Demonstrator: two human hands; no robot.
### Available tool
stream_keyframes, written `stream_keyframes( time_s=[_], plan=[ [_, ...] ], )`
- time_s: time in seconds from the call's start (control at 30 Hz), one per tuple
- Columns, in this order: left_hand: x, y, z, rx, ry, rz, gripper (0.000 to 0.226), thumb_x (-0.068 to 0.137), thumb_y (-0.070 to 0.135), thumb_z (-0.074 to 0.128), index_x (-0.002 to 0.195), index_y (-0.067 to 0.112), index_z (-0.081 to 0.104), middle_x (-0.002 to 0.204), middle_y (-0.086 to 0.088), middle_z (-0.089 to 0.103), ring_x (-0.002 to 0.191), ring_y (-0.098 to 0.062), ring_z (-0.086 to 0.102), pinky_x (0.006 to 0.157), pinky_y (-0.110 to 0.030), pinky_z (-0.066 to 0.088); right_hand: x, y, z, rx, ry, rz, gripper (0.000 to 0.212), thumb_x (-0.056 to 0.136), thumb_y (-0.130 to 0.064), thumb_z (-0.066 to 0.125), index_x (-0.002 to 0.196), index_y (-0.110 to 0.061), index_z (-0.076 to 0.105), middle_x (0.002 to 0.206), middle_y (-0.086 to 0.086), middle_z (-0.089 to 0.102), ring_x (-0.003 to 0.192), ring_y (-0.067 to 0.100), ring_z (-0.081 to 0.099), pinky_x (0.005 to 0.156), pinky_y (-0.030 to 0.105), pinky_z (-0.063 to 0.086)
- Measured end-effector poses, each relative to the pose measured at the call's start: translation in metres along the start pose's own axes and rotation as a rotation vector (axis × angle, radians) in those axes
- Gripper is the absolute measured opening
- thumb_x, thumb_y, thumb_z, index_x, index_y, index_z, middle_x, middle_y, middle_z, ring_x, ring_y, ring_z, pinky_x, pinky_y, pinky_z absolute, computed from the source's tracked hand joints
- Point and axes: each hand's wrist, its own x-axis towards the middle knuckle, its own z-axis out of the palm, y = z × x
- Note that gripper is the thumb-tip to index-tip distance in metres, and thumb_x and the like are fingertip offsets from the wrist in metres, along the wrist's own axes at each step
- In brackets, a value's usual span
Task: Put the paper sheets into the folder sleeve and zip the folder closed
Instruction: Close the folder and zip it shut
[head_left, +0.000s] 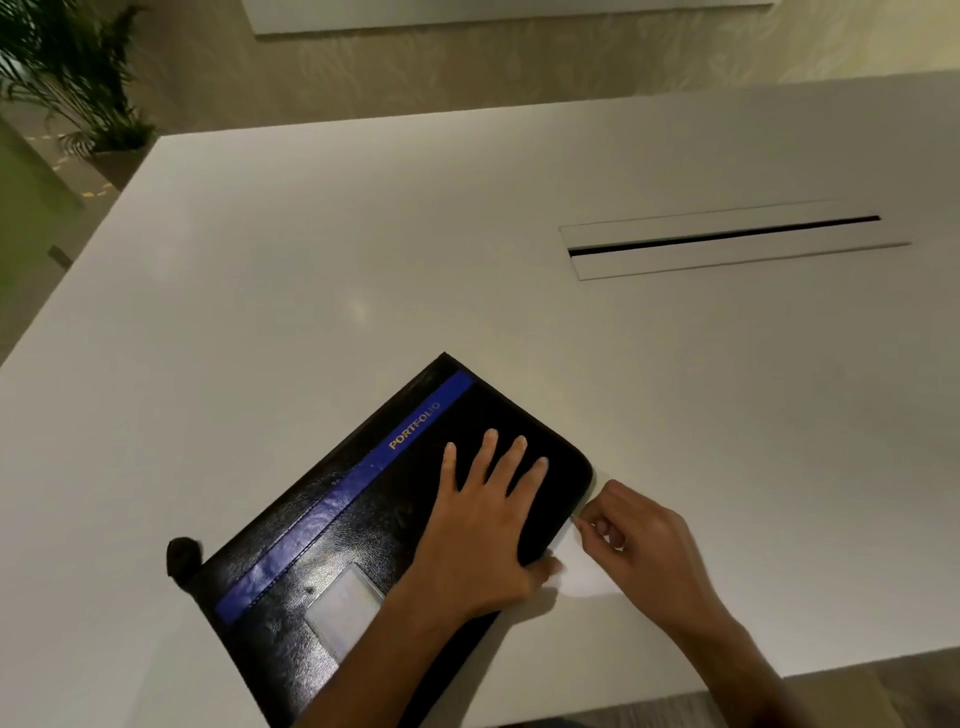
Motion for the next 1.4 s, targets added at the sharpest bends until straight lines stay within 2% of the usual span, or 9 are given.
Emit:
stream_keyframes(
  time_s=[0.13,0.23,0.33,0.63,0.73,0.87,1.17,1.27,1.4],
  plan=[
    [0.013,0.024,0.006,0.015,-0.027,-0.005,0.105,0.093,0.087,0.041,0.174,0.026,0.018,0.185,-0.010,0.008,0.171,-0.037,0.000,0.124,-0.084,0.003,-0.008,-0.005,-0.001,0.033,0.020,-0.024,0.022,0.100,-0.022,0.067,0.078,-0.017,0.064,0.070,-0.008,0.058,0.057,0.011,0.052,0.058,0.015,0.042],
    [0.009,0.025,0.011,0.019,-0.009,0.028,0.082,0.105,0.070,0.041,0.173,0.027,0.025,0.184,-0.007,0.014,0.171,-0.036,0.005,0.122,-0.085,0.011,-0.009,0.001,-0.004,-0.012,0.039,-0.021,0.023,0.096,-0.013,0.080,0.077,-0.015,0.067,0.070,-0.006,0.061,0.056,0.014,0.056,0.052,0.029,0.052],
    [0.000,0.022,0.014,0.018,-0.002,0.091,0.076,0.105,0.062,0.046,0.172,0.029,0.027,0.184,-0.003,0.018,0.171,-0.034,0.009,0.122,-0.084,0.015,-0.012,0.012,-0.009,-0.053,0.054,0.009,0.026,0.090,-0.005,0.089,0.075,-0.013,0.069,0.069,-0.003,0.062,0.055,0.017,0.056,0.048,0.036,0.053],
    [-0.012,0.013,0.001,0.051,-0.002,0.205,0.068,0.103,0.053,0.049,0.166,0.028,0.041,0.177,0.000,0.037,0.167,-0.034,0.027,0.124,-0.079,0.027,-0.026,0.019,-0.012,-0.023,0.063,-0.040,0.021,0.095,-0.021,0.078,0.075,-0.016,0.072,0.070,-0.006,0.062,0.058,0.011,0.054,0.055,0.024,0.046],
    [-0.014,0.015,-0.001,0.079,0.048,0.218,0.061,0.106,0.047,0.048,0.162,0.021,0.050,0.170,-0.002,0.049,0.160,-0.037,0.042,0.121,-0.071,0.041,-0.027,0.016,-0.017,0.005,0.096,-0.033,0.028,0.100,-0.028,0.067,0.076,-0.015,0.072,0.070,-0.006,0.062,0.058,0.012,0.055,0.053,0.026,0.047],
    [-0.011,0.022,-0.002,0.105,0.130,0.207,0.057,0.102,0.036,0.049,0.153,0.014,0.063,0.159,-0.006,0.062,0.150,-0.037,0.056,0.113,-0.064,0.053,-0.027,-0.004,-0.008,0.028,0.153,-0.022,0.028,0.096,-0.023,0.060,0.074,-0.010,0.071,0.069,-0.001,0.062,0.055,0.012,0.051,0.046,0.031,0.048],
    [-0.017,0.028,-0.005,0.137,0.208,0.237,0.053,0.101,0.032,0.051,0.147,0.012,0.069,0.155,-0.008,0.066,0.145,-0.038,0.061,0.110,-0.062,0.056,-0.019,0.007,-0.014,-0.031,0.196,0.039,0.029,0.096,-0.027,0.058,0.076,-0.012,0.072,0.070,-0.001,0.065,0.052,0.020,0.058,0.044,0.036,0.052],
    [-0.022,0.027,-0.007,0.167,0.208,0.279,0.055,0.101,0.034,0.050,0.148,0.011,0.067,0.156,-0.008,0.065,0.145,-0.039,0.060,0.109,-0.062,0.056,-0.011,0.009,-0.016,-0.063,0.182,0.050,0.027,0.098,-0.029,0.063,0.076,-0.015,0.071,0.071,-0.005,0.062,0.051,0.018,0.056,0.043,0.034,0.050],
    [-0.027,0.025,-0.010,0.216,0.174,0.312,0.056,0.101,0.036,0.053,0.150,0.011,0.066,0.158,-0.008,0.064,0.146,-0.040,0.059,0.109,-0.062,0.056,-0.006,0.019,-0.015,-0.116,0.135,0.056,0.020,0.093,-0.015,0.087,0.079,-0.018,0.072,0.074,-0.007,0.065,0.052,0.015,0.057,0.043,0.033,0.050]
  ],
)
